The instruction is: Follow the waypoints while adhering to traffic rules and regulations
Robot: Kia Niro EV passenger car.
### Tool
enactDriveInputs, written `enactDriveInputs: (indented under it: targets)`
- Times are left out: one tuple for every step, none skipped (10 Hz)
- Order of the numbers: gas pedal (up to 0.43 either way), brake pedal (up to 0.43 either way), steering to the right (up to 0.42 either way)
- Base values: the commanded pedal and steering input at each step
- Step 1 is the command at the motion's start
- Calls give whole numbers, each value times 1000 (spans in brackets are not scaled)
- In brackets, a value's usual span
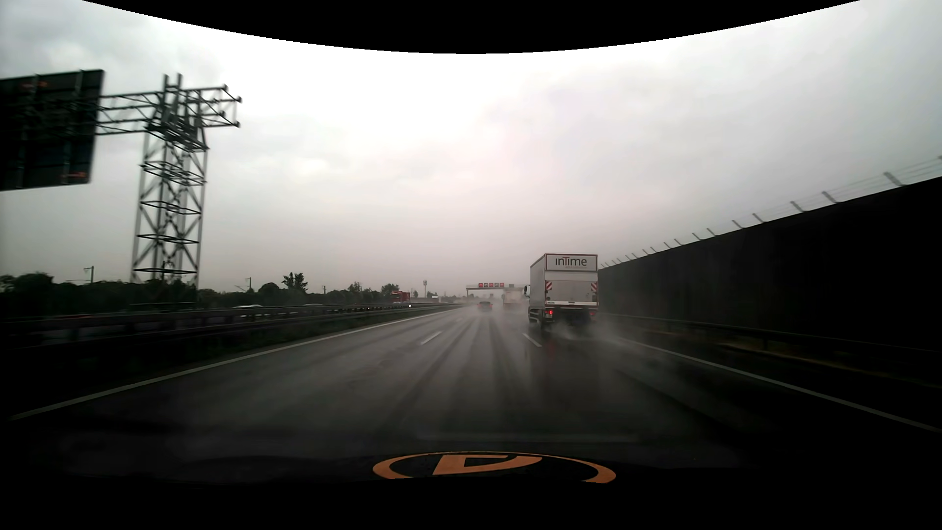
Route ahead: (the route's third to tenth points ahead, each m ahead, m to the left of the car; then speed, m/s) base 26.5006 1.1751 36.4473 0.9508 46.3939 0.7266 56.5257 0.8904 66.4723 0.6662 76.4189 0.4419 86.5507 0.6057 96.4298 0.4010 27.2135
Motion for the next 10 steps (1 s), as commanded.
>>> enactDriveInputs:
  targets:
    - [228,0,-2]
    - [228,0,-2]
    - [240,0,-1]
    - [248,0,-1]
    - [248,0,-1]
    - [248,0,-1]
    - [248,0,-2]
    - [248,0,-2]
    - [248,0,-1]
    - [248,0,-2]
